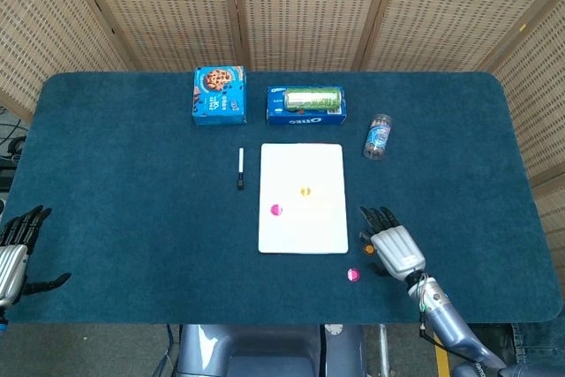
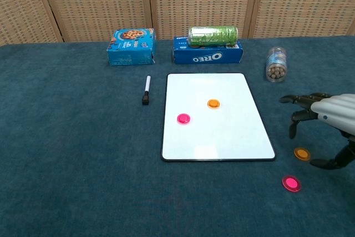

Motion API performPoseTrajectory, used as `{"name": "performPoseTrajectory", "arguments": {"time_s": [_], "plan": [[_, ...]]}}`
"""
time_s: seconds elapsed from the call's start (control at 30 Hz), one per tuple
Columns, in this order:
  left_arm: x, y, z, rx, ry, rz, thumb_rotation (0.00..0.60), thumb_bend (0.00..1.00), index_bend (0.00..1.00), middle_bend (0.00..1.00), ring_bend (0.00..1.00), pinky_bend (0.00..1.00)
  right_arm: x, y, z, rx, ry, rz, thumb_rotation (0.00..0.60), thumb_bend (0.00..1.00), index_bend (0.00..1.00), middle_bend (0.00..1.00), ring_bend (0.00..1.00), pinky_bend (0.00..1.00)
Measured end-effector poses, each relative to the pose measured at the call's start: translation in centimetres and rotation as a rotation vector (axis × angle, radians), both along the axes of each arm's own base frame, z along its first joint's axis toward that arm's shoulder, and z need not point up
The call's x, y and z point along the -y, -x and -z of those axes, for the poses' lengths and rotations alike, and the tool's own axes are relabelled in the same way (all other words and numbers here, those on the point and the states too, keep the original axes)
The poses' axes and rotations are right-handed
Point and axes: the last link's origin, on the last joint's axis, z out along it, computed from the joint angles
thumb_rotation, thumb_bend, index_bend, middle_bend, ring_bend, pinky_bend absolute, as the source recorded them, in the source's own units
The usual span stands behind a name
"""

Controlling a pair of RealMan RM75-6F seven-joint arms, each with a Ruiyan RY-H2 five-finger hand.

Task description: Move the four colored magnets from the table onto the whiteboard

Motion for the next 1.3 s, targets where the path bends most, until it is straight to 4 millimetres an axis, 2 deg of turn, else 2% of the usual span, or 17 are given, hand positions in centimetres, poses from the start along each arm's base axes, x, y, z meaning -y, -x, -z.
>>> {"name": "performPoseTrajectory", "arguments": {"time_s": [0.53,1.3], "plan": [[0.0,0.0,0.1,-0.005,0.005,-0.002,0.6,0.0,0.0,0.0,0.0,0.0,0.5,1.0,1.4,-0.04,0.005,0.027,0.6,0.31,0.37,0.0,0.0,0.01],[-0.1,0.1,0.3,-0.011,0.011,-0.009,0.6,0.0,0.0,0.0,0.0,0.0,1.0,0.8,2.4,-0.049,-0.005,0.044,0.6,0.34,0.39,0.0,0.0,0.01]]}}
